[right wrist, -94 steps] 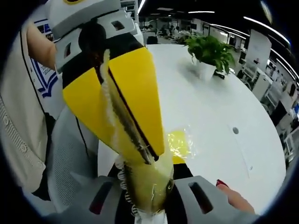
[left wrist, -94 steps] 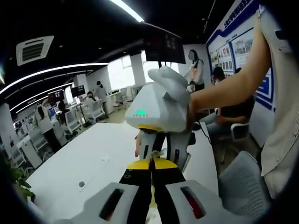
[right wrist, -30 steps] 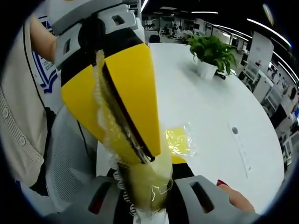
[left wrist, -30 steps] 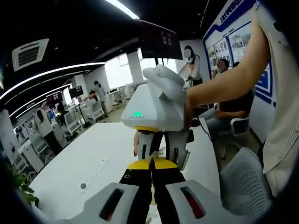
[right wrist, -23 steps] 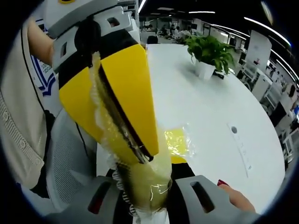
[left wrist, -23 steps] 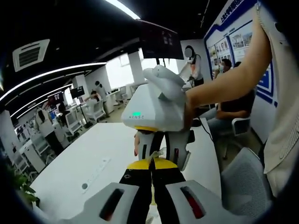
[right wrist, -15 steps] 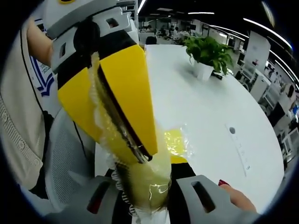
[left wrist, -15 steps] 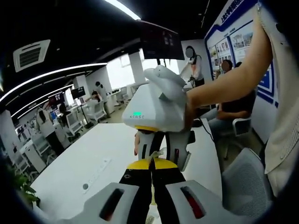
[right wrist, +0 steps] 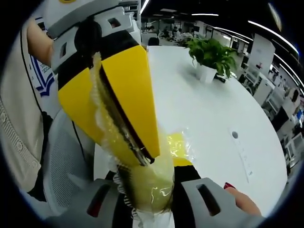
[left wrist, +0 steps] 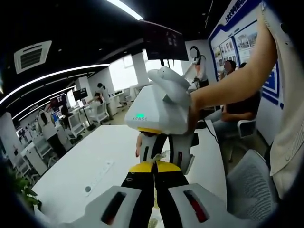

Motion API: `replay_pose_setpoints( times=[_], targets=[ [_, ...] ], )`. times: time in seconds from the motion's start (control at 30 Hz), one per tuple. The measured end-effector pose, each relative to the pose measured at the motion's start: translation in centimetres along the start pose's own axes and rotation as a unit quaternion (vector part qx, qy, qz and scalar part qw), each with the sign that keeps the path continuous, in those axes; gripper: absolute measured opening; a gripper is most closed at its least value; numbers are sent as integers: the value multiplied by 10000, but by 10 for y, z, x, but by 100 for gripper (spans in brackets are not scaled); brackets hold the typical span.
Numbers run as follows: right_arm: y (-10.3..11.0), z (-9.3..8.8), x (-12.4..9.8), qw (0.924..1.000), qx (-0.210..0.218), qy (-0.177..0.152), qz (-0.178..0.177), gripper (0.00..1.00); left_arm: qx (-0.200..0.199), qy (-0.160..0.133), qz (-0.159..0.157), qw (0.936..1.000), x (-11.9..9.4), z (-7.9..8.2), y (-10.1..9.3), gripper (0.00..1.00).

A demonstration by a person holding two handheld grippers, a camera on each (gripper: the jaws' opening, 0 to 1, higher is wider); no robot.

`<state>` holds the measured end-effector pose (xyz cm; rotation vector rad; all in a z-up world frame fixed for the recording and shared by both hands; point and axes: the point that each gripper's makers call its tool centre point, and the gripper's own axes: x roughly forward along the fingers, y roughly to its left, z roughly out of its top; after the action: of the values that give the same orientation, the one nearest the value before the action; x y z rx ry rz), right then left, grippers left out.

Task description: Compare the silicone blocks by pressing each to a similar depth, holding the contact briefly, and releasing to observe deformation and rebound differences across the visible hardness samples.

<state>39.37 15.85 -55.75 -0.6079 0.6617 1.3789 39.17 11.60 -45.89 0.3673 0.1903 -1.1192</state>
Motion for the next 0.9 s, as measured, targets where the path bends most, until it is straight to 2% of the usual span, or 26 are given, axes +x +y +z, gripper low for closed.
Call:
replay_pose_setpoints(
  times=[0.5, 0.9],
  targets=[
    [3, 0, 0, 9997, 73, -102, 191, 22, 83, 56, -22, 9999, 1, 0, -3, 0],
    [3, 0, 0, 9997, -49, -169, 184, 24, 94, 81, -16, 9999, 1, -1, -4, 0]
  ],
)
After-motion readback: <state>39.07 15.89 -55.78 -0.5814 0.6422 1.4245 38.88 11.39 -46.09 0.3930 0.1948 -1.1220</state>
